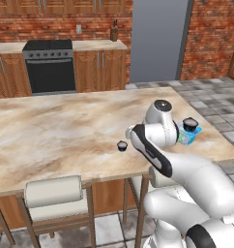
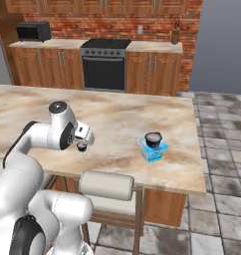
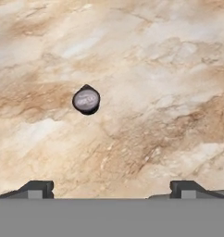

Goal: Stack the yogurt containers by placing the smaller containers on top of the larger containers.

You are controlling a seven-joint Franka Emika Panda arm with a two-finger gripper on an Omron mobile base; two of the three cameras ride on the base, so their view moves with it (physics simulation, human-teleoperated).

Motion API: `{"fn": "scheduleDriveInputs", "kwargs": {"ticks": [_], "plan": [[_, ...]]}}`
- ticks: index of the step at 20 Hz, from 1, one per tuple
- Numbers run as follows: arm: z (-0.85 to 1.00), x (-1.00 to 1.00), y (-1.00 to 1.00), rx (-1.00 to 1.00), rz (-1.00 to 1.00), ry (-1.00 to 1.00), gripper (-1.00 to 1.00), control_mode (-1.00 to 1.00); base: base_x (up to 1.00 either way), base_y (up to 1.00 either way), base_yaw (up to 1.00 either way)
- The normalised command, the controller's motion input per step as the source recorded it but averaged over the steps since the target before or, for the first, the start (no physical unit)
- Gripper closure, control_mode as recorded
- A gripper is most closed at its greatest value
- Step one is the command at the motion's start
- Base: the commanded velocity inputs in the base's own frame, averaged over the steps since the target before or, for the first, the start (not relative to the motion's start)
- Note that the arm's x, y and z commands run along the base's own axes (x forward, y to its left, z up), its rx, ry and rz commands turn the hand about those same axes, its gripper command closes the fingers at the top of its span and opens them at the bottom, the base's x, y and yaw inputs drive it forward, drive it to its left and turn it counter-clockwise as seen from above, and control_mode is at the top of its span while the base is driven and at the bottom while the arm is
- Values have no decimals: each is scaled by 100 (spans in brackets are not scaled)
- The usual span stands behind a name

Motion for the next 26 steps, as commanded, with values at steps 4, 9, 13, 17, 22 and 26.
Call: {"fn": "scheduleDriveInputs", "kwargs": {"ticks": [4, 9, 13, 17, 22, 26], "plan": [[-9, 2, 39, 0, 0, 2, -100, -100, 0, 0, 0], [-1, 20, 21, 0, -2, 0, -100, -100, 0, 0, 0], [-14, 22, 9, 0, -2, 0, -100, -100, 0, 0, 0], [-21, 19, 10, 0, -2, 0, -100, -100, 0, 0, 0], [-17, 21, 4, 0, -1, 0, -100, -100, 0, 0, 0], [-11, 22, 0, 0, 0, 0, -100, -100, 0, 0, 0]]}}
